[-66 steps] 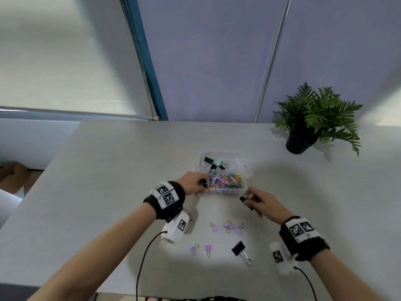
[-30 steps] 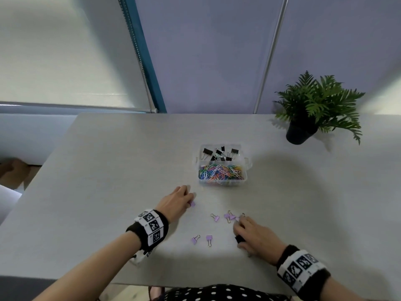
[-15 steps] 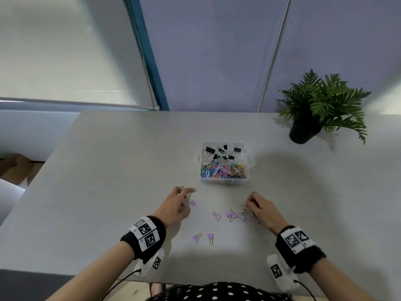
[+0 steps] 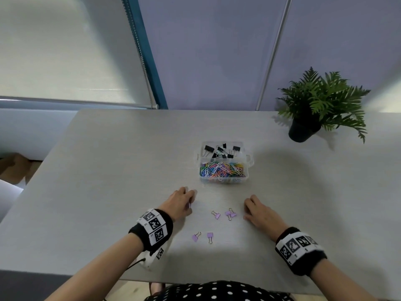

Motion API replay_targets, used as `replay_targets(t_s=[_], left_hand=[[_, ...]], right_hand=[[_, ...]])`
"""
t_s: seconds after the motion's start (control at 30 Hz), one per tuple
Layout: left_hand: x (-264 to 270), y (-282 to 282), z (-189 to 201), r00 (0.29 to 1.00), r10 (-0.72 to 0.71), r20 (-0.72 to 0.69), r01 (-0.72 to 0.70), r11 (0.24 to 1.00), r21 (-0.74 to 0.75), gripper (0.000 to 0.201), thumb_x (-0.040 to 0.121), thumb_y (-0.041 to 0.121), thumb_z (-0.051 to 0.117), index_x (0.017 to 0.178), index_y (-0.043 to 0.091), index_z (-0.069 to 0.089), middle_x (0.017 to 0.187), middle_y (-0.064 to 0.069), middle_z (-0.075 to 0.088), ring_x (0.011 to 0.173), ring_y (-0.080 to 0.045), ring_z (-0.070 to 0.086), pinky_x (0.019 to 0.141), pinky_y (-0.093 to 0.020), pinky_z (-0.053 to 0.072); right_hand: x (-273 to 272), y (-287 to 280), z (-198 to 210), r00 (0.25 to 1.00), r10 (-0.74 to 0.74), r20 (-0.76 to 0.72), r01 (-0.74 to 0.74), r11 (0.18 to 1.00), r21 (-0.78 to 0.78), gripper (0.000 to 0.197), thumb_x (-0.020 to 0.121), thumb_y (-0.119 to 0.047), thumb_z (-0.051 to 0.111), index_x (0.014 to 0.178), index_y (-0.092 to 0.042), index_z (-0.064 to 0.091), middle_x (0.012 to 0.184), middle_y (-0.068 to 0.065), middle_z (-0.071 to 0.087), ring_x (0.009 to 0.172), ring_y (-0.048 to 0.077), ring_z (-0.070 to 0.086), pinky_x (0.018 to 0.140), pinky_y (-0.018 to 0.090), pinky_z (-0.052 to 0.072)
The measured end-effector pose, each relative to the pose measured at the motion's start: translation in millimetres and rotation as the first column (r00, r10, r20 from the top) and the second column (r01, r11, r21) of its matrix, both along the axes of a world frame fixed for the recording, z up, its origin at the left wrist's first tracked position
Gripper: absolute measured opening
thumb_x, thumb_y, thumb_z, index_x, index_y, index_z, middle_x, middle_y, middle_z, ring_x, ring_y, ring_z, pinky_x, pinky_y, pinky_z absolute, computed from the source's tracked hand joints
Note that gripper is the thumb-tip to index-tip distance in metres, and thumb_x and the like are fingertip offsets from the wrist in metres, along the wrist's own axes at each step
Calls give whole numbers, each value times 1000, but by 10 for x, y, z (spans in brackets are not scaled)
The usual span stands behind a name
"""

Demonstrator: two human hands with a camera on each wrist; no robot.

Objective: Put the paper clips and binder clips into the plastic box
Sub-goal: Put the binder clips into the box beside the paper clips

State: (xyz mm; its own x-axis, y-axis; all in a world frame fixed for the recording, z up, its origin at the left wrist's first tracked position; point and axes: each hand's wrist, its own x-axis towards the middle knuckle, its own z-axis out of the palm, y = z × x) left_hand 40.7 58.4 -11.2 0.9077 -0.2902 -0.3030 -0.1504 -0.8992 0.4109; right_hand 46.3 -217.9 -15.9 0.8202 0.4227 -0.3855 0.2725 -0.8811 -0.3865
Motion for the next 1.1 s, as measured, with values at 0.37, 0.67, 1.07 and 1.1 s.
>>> replay_targets(t_s=[0.37,0.67,1.07,1.1], left_hand=[[594,-165,481,989,79,128,-56,984,-171,17,83,9,58,99,6,57,92,-3,48,78,-16,52,74,-19,42],[1561,-395,722,990,112,84,-104,990,-93,32,82,20,67,109,6,58,107,-15,60,98,-26,59,88,-30,44],[443,-92,796,986,-168,-5,166,978,-130,25,87,10,60,111,5,58,105,-12,63,89,-24,63,82,-26,48],[308,-45,755,975,-216,-55,210,972,-103,32,86,11,61,117,8,55,109,-10,60,90,-23,62,82,-27,47]], right_hand=[[82,21,110,989,40,139,-3,965,-261,22,94,-6,30,113,-6,41,120,12,43,100,29,57,73,36,43],[802,77,543,447,-281,-850,887,11,462,13,91,-2,42,81,-3,49,70,11,49,49,12,48,34,16,40],[1627,533,971,241,-161,-957,960,-107,260,45,93,-19,40,133,-2,25,146,20,24,132,36,35,107,44,35],[1595,544,996,286,-190,-939,950,-70,303,38,92,-17,40,128,-5,34,147,20,25,133,36,35,108,45,35]])
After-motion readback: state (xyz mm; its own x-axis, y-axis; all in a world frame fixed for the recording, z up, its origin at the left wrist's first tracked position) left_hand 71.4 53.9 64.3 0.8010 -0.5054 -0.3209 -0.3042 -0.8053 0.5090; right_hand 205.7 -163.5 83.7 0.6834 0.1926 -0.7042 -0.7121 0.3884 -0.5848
